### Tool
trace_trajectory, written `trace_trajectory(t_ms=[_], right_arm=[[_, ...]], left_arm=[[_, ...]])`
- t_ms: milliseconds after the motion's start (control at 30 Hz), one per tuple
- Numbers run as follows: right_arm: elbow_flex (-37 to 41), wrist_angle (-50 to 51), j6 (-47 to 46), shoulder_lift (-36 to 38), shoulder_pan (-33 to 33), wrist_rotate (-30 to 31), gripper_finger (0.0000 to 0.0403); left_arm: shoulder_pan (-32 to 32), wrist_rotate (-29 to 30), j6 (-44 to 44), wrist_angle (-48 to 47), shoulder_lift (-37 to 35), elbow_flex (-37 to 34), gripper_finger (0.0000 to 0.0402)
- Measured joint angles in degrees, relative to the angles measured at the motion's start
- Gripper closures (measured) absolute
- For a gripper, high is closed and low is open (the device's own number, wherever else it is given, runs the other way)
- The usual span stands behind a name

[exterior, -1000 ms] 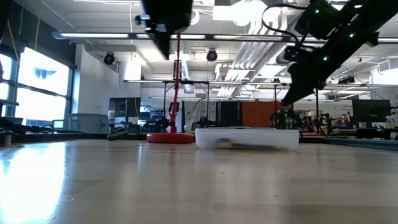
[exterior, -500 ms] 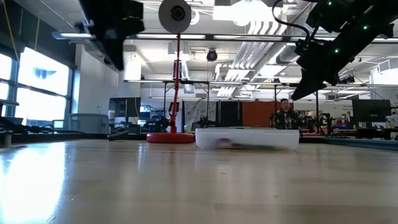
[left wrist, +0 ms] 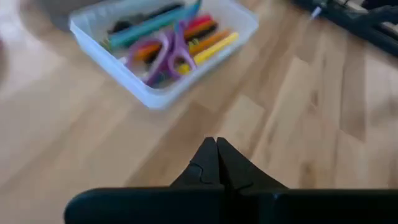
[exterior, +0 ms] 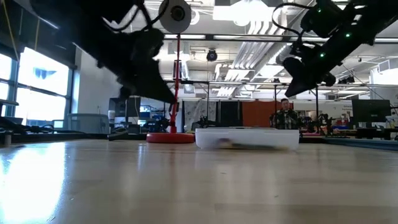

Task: Pick & place school supplies into a supply box
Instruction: Close the black supply box

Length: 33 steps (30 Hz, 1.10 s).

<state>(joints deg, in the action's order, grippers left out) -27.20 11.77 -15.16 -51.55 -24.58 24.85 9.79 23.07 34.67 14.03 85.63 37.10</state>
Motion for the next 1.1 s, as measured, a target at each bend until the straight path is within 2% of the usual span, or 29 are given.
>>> trace_trajectory(t_ms=[100, 200, 333, 467, 600, 800, 967, 1100], right_arm=[[0.0, -3.5, 0.1, -1.4, -5.7, -2.1, 0.0403], [0.0, -8.0, -0.4, -4.5, -12.0, -7.1, 0.0403], [0.0, -15.4, -4.1, -12.4, -19.6, -15.0, 0.0403], [-0.2, -26.8, -6.5, -22.3, -24.6, -24.0, 0.0403], [-4.1, -30.6, -8.1, -30.5, -26.5, -24.9, 0.0403], [-12.8, -26.5, -5.3, -40.6, -26.8, -26.1, 0.0403], [-19.1, -22.4, -5.3, -46.5, -27.2, -27.3, 0.0403], [-23.0, -18.0, -4.1, -49.0, -27.1, -26.8, 0.0403]], left_arm=[[-3.8, -4.8, -2.0, 3.4, 2.1, 0.6, 0.0379], [-7.4, -9.8, -2.0, 4.2, 4.9, 1.2, 0.0386], [-10.4, -16.0, -3.8, 9.3, 8.3, 2.1, 0.0392], [-11.4, -21.1, -4.6, 12.3, 11.5, 3.6, 0.0385], [-11.3, -22.5, -5.7, 12.0, 14.1, 5.9, 0.0381], [-11.4, -21.4, -6.2, 12.4, 17.4, 8.5, 0.0392], [-11.8, -21.2, -6.0, 12.5, 19.5, 9.2, 0.0377], [-11.8, -19.4, -5.9, 11.7, 20.6, 9.1, 0.0387]])
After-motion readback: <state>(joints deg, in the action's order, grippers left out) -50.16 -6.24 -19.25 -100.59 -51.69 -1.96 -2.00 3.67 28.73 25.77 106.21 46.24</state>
